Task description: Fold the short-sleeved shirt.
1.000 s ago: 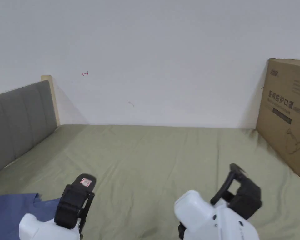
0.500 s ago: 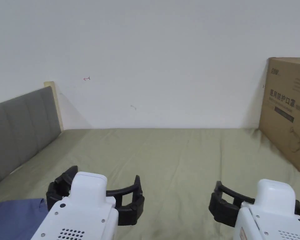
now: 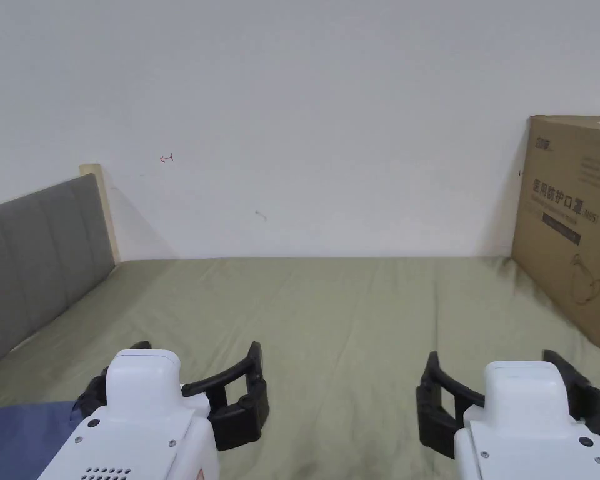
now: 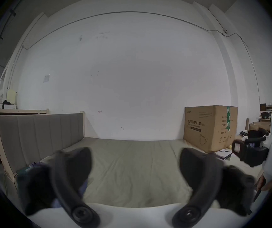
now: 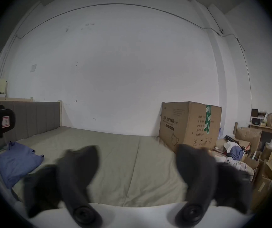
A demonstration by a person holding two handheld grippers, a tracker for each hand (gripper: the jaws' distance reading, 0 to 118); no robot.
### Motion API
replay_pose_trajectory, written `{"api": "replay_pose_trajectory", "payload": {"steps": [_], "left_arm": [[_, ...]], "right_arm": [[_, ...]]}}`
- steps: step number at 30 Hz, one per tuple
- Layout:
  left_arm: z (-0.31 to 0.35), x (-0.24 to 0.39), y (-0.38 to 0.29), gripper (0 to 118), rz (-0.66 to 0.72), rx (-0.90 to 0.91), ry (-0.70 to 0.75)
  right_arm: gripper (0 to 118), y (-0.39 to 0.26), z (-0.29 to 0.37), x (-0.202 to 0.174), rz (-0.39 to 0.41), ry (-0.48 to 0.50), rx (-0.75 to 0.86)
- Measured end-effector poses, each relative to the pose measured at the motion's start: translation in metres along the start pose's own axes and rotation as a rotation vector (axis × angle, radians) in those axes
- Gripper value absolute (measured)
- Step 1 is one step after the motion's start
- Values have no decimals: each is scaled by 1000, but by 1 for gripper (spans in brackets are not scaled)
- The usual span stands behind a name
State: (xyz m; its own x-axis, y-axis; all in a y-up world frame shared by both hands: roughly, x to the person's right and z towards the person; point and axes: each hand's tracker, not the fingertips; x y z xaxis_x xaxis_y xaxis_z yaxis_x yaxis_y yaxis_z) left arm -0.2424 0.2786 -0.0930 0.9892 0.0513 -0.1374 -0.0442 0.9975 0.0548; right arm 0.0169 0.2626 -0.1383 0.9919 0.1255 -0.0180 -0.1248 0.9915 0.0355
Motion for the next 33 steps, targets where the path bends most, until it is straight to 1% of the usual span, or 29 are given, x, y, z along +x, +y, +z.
{"api": "replay_pose_trajectory", "payload": {"steps": [1,2,3,4,5,6,7,9,13,16,20,22,24,26,29,33], "left_arm": [[1,0,-3,64,-9,-5,-1],[1,1,-5,54,-23,-2,0],[0,3,-7,33,-42,-1,27],[0,3,-9,9,-55,1,51],[1,1,-9,3,-48,3,47],[1,-2,-9,0,-34,-1,37],[1,-4,-9,0,-10,-5,27],[-1,-6,-5,0,7,-14,40],[-4,-8,0,0,-12,-14,45],[-4,-10,-2,0,-15,-22,48],[0,-21,-3,0,-22,-35,84],[8,-31,0,0,-29,-35,126],[19,-46,3,0,-28,-23,201],[33,-65,7,0,-7,-20,269],[56,-92,12,0,-5,-24,385],[86,-121,12,0,-30,-50,527]], "right_arm": [[52,0,0,-3,6,3,-4],[42,-1,-1,-5,9,1,-11],[27,-2,-2,-5,7,-8,-26],[13,-3,-3,-6,-5,-9,-36],[11,-5,-3,-5,-22,-3,-41],[2,-6,-4,-5,-31,8,-50],[0,-6,-4,-5,-28,3,-56],[0,-7,-6,-6,-21,-9,-57],[0,-4,-6,-6,-35,2,-51],[0,-3,-8,-11,-22,10,-55],[0,2,-15,-26,-28,74,-52],[0,8,-22,-41,-27,152,-51],[0,12,-24,-61,-19,197,-25],[0,17,-24,-85,-21,294,-27],[0,20,-20,-123,-1,417,-16],[0,23,-12,-170,-21,583,-27]]}}
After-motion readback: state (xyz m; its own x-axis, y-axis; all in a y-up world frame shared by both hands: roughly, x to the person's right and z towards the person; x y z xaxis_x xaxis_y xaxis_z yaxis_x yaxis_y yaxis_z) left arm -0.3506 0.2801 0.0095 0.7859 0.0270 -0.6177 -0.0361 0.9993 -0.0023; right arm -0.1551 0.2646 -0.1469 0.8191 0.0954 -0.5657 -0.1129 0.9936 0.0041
